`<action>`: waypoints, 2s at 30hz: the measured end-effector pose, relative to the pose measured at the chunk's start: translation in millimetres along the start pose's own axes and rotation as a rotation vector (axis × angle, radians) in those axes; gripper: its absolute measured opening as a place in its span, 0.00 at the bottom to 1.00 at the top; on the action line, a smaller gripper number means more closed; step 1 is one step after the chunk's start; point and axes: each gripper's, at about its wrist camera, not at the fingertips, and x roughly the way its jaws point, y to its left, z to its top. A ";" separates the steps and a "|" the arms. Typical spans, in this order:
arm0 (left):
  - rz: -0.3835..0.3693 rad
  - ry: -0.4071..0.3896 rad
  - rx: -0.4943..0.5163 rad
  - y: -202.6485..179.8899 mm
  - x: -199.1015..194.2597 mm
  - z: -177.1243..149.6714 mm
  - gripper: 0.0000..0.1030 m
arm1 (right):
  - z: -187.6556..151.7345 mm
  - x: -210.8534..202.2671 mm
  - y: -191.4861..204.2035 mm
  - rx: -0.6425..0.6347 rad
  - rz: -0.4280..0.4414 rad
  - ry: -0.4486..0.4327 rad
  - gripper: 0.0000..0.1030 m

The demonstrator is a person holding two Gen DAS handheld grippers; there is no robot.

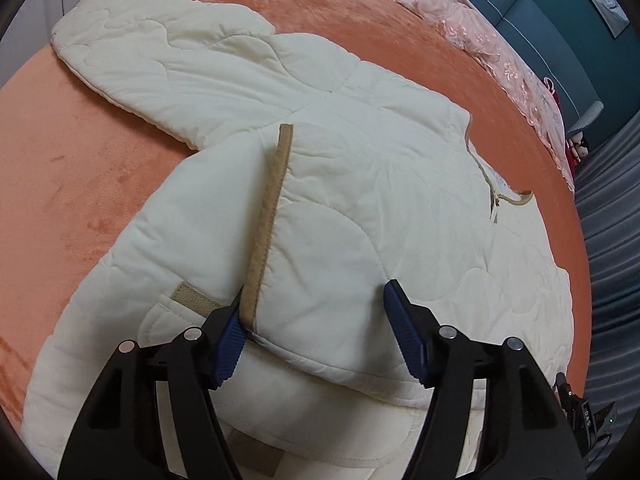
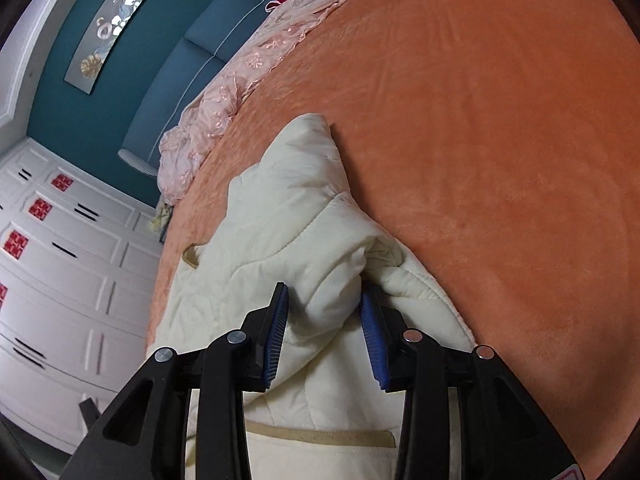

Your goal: Fold large clothes

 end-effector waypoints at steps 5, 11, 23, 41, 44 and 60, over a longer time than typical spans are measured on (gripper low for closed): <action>-0.033 0.000 0.013 -6.0 -0.2 4.4 0.36 | 10.7 12.2 4.2 0.059 0.017 -0.013 0.39; -0.046 -0.123 0.190 -46.7 -24.6 16.4 0.13 | 16.9 -16.0 58.7 -0.186 -0.036 -0.186 0.12; 0.129 -0.135 0.294 -43.1 18.2 -10.3 0.13 | 5.0 23.9 44.8 -0.308 -0.300 -0.063 0.16; 0.116 -0.194 0.281 -37.1 17.1 -21.2 0.23 | -104.9 60.8 170.7 -0.713 -0.204 0.071 0.08; 0.116 -0.205 0.287 -37.2 18.3 -23.4 0.24 | -124.0 74.8 176.1 -0.742 -0.201 0.105 0.08; 0.078 -0.223 0.277 -31.0 22.4 -26.1 0.26 | -147.1 107.1 157.5 -0.728 -0.237 0.136 0.05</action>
